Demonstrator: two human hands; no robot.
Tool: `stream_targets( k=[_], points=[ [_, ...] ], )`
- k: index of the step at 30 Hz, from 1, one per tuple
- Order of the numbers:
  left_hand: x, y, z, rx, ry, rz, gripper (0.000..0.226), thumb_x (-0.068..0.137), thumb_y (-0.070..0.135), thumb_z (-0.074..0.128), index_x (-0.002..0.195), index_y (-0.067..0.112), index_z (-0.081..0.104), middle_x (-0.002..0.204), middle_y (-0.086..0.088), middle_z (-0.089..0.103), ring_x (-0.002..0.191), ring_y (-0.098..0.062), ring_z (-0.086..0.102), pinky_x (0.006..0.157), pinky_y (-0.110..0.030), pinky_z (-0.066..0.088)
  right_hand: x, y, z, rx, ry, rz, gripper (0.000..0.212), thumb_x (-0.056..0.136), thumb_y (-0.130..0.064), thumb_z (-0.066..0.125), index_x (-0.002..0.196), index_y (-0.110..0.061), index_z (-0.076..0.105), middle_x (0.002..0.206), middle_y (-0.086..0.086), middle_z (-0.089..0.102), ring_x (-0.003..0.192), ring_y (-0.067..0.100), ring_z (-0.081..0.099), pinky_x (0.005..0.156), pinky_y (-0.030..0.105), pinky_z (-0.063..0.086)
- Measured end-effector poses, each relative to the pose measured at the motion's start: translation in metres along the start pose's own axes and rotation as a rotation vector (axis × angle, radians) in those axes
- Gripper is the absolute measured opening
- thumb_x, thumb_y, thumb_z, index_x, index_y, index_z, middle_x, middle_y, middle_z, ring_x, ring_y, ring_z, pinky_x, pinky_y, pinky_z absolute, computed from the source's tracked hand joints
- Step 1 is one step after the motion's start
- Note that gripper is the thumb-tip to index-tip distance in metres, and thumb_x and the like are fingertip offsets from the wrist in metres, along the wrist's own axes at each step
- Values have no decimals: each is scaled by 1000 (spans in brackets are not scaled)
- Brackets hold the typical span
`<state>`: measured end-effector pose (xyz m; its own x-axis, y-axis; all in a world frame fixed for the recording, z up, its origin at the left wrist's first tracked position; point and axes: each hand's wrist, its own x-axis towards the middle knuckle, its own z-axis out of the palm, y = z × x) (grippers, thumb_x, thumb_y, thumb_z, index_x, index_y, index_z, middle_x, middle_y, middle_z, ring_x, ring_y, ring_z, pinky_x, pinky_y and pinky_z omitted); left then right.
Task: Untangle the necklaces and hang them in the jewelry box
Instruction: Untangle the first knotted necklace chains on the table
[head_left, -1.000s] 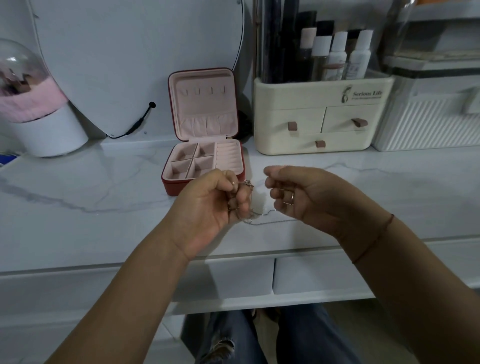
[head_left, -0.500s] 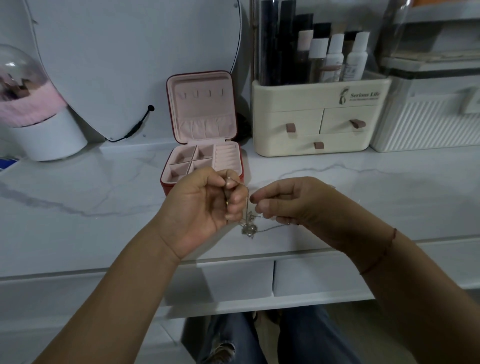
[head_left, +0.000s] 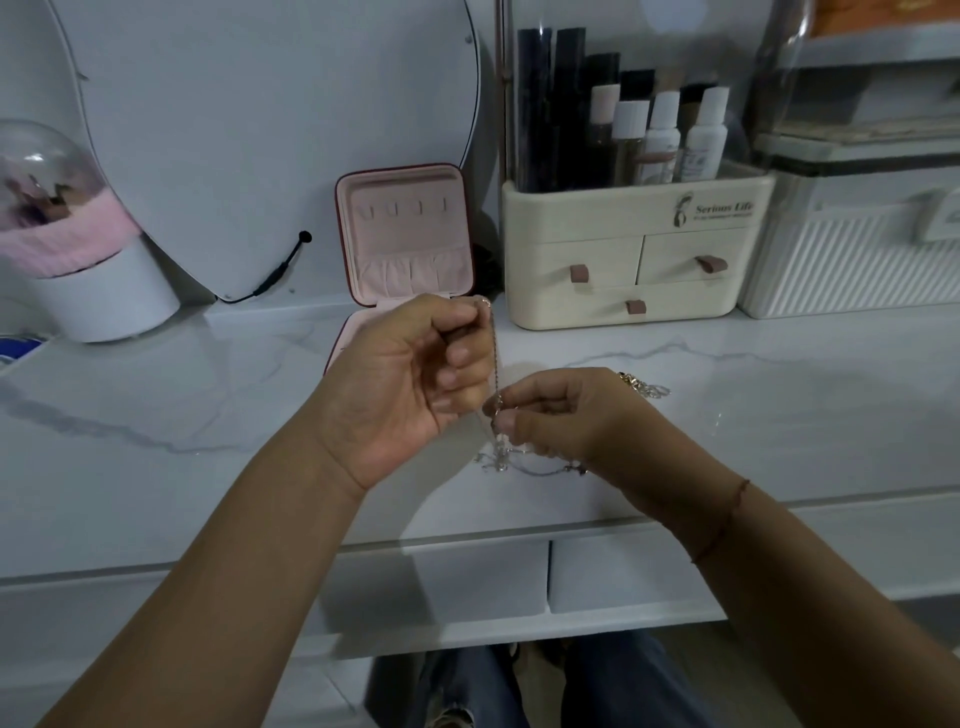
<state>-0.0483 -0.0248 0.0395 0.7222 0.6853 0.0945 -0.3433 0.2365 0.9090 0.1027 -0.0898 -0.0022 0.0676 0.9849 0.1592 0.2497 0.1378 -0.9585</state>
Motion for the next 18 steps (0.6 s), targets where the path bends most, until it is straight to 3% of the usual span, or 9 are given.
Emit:
stream_targets(
  k=[5,10,13,16,18],
  points=[
    [-1,6,1,0,-16,5,10,75,14,52,77,11,61,57,3,33,49,-8,23,45,-22,15,3,-2,1,-31,-35,-24,7,81,-5,70,87,-8,73,66,0,66,59,5,55,57,12,45],
    [-2,9,-4,60,75,-2,25,76,12,51,95,7,67,56,4,28,47,-6,21,43,-21,12,7,-10,-7,-34,36,7,1,82,-11,70,83,-11,71,71,-1,66,57,-3,54,56,8,42],
    [0,8,-7,135,151,-10,31,73,13,54,100,11,67,55,6,25,44,-5,19,42,-21,9,14,-18,-16,-37,53,39,8,87,-14,63,81,-15,68,79,2,68,70,5,59,66,19,46],
    [1,2,-5,219,219,-9,22,80,5,52,97,11,65,54,5,28,43,-5,23,39,-19,12,17,-28,-22,25,37,26,8,87,-9,61,82,-12,66,80,8,69,71,12,59,69,24,46],
    [3,-1,-2,218,258,-1,19,83,-2,48,86,9,63,56,2,36,45,-7,31,38,-18,23,18,-34,-25,43,29,8,8,87,-6,60,81,-9,65,76,8,67,67,12,58,65,23,47]
  ],
)
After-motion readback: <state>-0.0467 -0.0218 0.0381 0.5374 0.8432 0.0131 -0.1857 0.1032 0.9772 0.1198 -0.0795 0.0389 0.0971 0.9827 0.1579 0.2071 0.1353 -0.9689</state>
